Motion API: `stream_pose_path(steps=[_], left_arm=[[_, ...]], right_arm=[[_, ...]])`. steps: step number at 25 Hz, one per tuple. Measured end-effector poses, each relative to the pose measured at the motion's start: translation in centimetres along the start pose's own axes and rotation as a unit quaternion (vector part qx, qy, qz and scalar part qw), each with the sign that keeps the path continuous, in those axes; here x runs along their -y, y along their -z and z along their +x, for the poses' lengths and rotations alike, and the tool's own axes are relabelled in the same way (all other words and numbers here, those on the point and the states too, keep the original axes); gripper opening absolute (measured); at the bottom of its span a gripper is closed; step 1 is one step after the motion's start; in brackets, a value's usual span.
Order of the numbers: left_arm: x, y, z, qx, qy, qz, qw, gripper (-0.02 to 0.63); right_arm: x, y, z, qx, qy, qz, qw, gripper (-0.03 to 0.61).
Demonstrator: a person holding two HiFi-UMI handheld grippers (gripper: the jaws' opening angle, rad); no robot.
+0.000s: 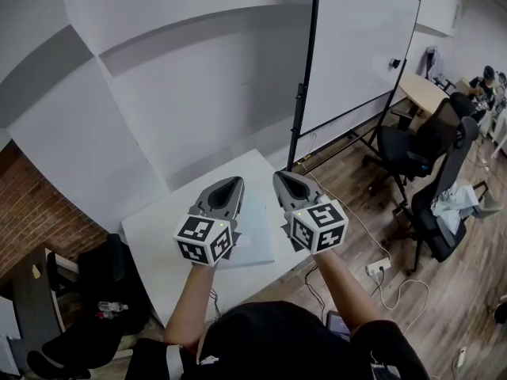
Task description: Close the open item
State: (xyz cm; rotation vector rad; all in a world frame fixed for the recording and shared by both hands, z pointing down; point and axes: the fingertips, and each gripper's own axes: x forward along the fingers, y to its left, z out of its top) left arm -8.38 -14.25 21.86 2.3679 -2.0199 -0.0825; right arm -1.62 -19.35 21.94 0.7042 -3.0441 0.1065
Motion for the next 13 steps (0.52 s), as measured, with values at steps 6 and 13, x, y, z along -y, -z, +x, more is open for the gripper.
stream_pose_path(steps=[6, 13], left_arm=[[0.2, -0.2, 0.2, 0.000, 0.001, 0.005, 1.0000, 0.014], [0.5, 0.1, 0.7, -0.003, 0.009, 0.000, 1.0000, 0.014]], right_arm=[[0.4, 0.0, -0.4, 0.004, 0.003, 0.005, 1.000, 0.038], [1.0, 0.3, -0.3, -0.001, 0.007, 0.010, 1.000, 0.038]])
